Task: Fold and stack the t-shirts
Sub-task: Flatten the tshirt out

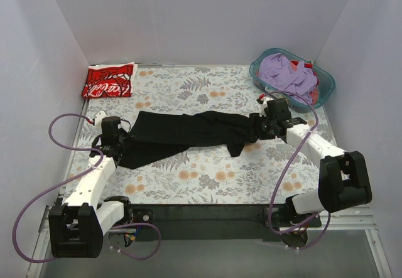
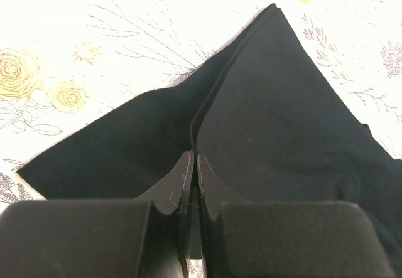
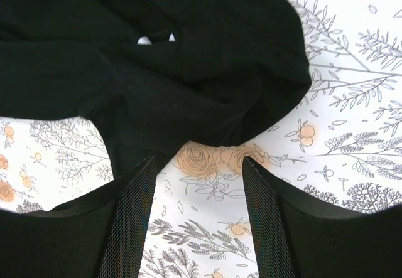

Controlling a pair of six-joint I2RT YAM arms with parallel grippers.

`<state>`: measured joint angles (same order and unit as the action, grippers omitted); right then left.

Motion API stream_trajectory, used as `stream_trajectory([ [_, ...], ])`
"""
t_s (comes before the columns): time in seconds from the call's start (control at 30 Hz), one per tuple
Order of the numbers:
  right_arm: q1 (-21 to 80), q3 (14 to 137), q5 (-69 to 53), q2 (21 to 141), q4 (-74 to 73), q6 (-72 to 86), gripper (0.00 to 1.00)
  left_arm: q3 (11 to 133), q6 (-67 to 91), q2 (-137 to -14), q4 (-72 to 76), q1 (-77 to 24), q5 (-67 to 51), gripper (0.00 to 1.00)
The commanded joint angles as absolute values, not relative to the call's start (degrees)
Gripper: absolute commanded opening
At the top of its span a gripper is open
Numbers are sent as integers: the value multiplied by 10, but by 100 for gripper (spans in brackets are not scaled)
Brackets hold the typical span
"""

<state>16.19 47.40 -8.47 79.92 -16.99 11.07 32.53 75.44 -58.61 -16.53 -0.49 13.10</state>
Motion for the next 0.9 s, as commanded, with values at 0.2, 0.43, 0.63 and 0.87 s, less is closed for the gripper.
stream_trajectory([
  [0.2, 161, 524, -59, 846, -154, 142, 63, 345, 743, -577, -168, -9, 167, 0],
  [0.43, 160, 550, -68, 906, -114, 158, 58, 345, 740, -571, -168, -10, 175, 0],
  [0.63, 156, 603, -101, 890, -169, 118, 1, 379, 750, -562, -220, -10, 192, 0],
  [0.87, 147, 501, -42, 735, -274, 117, 16, 468, 753, -560, -295, -10, 206, 0],
])
